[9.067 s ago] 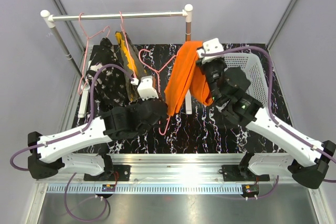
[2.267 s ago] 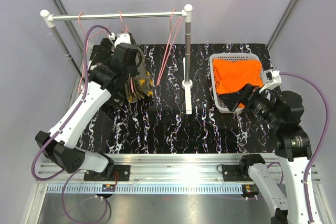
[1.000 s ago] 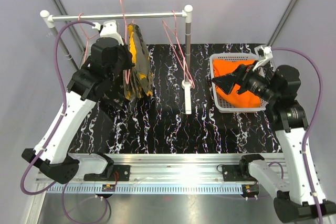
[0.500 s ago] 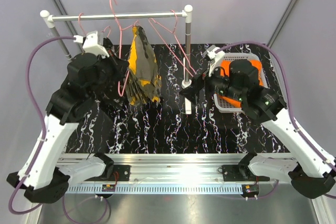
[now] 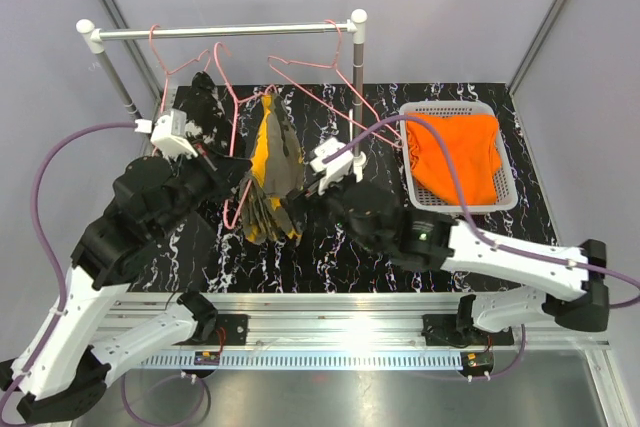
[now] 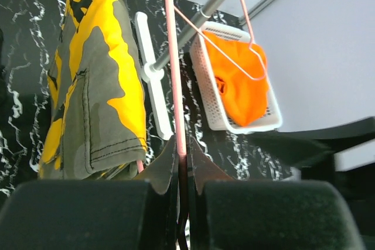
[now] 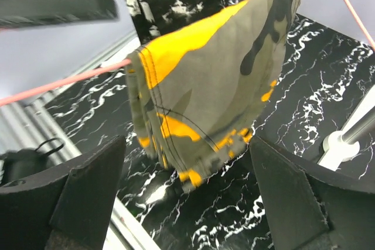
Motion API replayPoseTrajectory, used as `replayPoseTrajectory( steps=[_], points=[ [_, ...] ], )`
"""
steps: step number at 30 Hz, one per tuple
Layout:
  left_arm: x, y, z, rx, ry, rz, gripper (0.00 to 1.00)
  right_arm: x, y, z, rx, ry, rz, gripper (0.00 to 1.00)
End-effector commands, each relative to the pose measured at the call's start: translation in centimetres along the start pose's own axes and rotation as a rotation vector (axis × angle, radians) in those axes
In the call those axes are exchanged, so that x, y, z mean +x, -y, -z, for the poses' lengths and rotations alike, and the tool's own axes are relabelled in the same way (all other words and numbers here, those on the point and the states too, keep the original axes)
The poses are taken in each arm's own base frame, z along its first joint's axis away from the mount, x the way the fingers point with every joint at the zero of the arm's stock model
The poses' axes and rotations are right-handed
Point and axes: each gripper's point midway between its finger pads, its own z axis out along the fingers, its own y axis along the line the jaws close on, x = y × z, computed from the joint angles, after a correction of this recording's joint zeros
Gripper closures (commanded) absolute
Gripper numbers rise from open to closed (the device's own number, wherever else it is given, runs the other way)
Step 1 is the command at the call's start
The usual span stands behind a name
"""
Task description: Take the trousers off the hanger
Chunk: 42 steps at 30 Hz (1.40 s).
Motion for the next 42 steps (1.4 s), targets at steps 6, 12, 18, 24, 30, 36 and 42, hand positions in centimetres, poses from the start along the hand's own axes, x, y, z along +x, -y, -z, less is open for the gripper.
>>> replayPoseTrajectory(
  steps=[6,12,18,24,30,36,42],
  points=[
    [-8.8,6.0,5.0,0.28,0.337,0.173,1.0,-1.3,-1.5,-3.8,0.207,0.164,-0.065,0.06],
    [-10.2,6.2,6.4,0.295,0.389,0.193,1.0,-0.5,-1.5,-6.1,0.303,0.164,-0.016,0.06],
    [-11.2,6.8,7.5,0.315,0.411,0.197,1.0,-0.4,-2.1,-8.3,0.349,0.191,-0.008,0.05],
    [-11.7,7.1,8.0,0.329,0.423,0.201,1.0,-1.2,-2.3,-9.8,0.392,0.229,-0.021,0.06],
    [-12.2,6.9,8.9,0.324,0.438,0.199,1.0,-0.4,-1.1,-10.7,0.421,0.212,-0.052,0.07],
    [-12.6,6.7,9.4,0.314,0.455,0.191,1.0,0.3,-3.2,-10.7,0.267,0.174,-0.093,0.06],
    [-12.7,6.8,9.3,0.316,0.458,0.213,1.0,-0.9,-5.3,-11.1,0.152,0.175,-0.097,0.06]
  ],
)
